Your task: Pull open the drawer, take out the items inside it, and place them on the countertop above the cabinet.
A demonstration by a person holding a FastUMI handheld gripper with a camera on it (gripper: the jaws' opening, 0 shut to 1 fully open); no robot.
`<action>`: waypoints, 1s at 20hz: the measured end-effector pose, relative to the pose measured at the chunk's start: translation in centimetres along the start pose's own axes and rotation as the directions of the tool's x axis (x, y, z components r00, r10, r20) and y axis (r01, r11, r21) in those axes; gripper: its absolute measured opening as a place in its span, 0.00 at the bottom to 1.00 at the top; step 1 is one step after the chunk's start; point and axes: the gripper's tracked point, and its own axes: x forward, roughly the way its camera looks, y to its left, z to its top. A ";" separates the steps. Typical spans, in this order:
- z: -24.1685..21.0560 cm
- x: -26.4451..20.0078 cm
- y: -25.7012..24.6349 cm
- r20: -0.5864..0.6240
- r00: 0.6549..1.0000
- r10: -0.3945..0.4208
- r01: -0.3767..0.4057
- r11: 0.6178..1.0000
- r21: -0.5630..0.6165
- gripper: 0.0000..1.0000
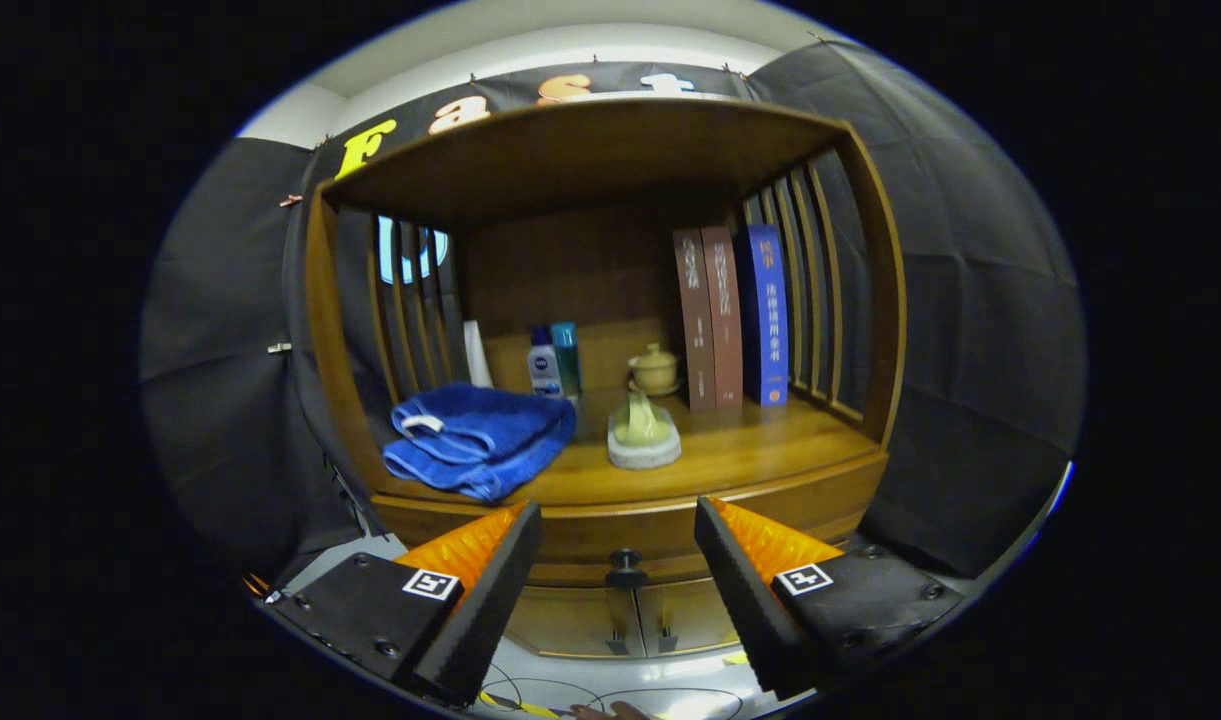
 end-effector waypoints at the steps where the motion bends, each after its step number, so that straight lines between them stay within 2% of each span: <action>1: 1.7 -1.3 0.4 0.018 1.000 0.005 -0.005 1.000 -0.010 0.99; 5: 7.8 -5.2 2.2 0.127 0.991 0.036 -0.030 0.998 -0.047 0.99; 8: 10.1 -7.7 3.1 0.189 0.980 0.052 -0.044 0.998 -0.048 0.99; 14: 10.1 -9.0 3.8 0.192 0.978 0.075 -0.059 0.995 -0.085 0.99; 20: 11.0 -9.9 3.6 0.214 0.974 0.068 -0.059 0.997 -0.052 0.99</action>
